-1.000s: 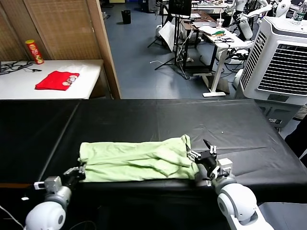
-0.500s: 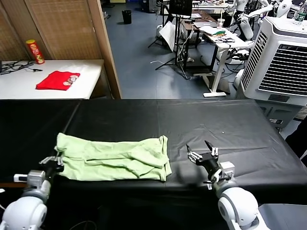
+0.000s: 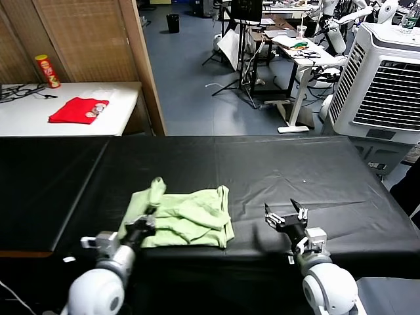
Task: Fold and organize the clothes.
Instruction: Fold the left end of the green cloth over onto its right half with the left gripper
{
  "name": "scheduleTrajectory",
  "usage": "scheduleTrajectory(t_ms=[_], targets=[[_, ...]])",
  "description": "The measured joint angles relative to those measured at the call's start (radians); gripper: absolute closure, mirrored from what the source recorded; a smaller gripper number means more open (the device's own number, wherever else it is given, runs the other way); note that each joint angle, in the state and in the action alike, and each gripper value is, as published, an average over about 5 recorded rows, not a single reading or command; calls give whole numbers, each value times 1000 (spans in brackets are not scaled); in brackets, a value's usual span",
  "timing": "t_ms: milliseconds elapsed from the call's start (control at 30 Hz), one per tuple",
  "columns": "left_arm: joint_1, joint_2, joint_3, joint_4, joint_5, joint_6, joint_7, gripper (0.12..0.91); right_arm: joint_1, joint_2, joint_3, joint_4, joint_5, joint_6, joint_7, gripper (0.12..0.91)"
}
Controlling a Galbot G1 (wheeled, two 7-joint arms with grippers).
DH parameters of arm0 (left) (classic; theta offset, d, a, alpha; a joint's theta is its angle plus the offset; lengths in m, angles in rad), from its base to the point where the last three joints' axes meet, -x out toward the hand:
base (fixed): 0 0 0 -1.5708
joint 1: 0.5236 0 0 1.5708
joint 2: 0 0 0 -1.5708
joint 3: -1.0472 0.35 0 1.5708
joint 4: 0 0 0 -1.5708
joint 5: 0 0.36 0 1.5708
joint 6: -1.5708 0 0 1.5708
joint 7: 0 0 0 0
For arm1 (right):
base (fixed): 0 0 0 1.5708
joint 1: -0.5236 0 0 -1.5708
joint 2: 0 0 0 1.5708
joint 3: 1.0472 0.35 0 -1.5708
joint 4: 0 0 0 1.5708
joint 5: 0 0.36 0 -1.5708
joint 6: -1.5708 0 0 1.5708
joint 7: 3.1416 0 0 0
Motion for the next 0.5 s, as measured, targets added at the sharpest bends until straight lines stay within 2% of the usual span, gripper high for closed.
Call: scheduleTrajectory(t_ms=[300, 500], targets=[[-83, -94, 137, 25, -34, 17, -33, 875, -2, 11, 1, -10, -15, -1, -3, 227], [-92, -153, 181, 45, -2, 10, -33, 875, 7, 15, -15, -19, -24, -1, -6, 227]])
